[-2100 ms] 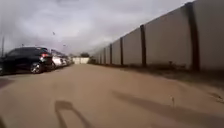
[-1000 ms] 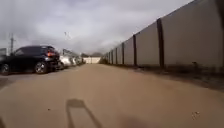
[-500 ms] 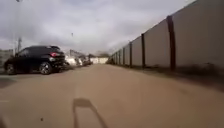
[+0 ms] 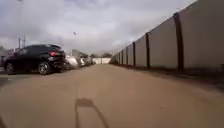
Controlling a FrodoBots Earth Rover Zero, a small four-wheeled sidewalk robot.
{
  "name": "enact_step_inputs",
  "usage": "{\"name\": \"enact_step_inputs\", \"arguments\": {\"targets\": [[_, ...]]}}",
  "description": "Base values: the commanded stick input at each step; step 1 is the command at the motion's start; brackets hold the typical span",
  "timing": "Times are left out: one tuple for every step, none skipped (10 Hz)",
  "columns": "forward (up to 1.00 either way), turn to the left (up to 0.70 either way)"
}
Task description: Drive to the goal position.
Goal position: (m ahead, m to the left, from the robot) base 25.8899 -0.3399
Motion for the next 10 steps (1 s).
{"name": "enact_step_inputs", "arguments": {"targets": [[0.7,0.05],[0.7,0.0],[0.7,0.0],[0.7,0.0],[0.7,0.0],[0.7,0.0],[0.7,0.0],[0.7,0.0],[0.7,0.0],[0.7,0.0]]}}
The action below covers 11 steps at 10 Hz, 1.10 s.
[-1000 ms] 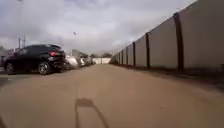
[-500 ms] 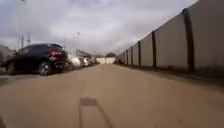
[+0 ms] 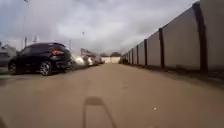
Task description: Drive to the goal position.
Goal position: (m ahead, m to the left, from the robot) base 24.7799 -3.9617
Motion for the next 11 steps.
{"name": "enact_step_inputs", "arguments": {"targets": [[0.7,0.0],[0.7,0.0],[0.7,0.0],[0.7,0.0],[0.7,0.02],[0.7,0.06],[0.7,0.08],[0.7,0.0],[0.7,0.0],[0.7,0.05],[0.7,0.09]]}}
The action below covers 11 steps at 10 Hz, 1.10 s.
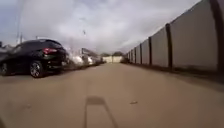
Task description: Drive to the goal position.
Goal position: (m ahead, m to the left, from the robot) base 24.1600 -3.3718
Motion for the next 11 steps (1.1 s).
{"name": "enact_step_inputs", "arguments": {"targets": [[0.7,0.08],[0.7,0.0],[0.7,0.0],[0.7,0.0],[0.7,0.0],[0.7,0.0],[0.7,0.0],[0.7,0.0],[0.7,0.0],[0.7,0.0],[0.7,0.0]]}}
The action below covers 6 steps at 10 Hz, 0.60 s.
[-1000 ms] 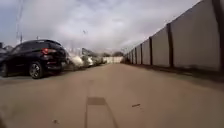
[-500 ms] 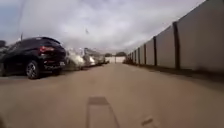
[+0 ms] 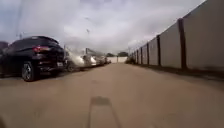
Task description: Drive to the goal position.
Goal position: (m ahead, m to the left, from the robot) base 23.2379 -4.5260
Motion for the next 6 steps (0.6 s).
{"name": "enact_step_inputs", "arguments": {"targets": [[0.7,0.0],[0.7,-0.08],[0.7,-0.21],[0.7,-0.12],[0.7,0.14],[0.7,0.18]]}}
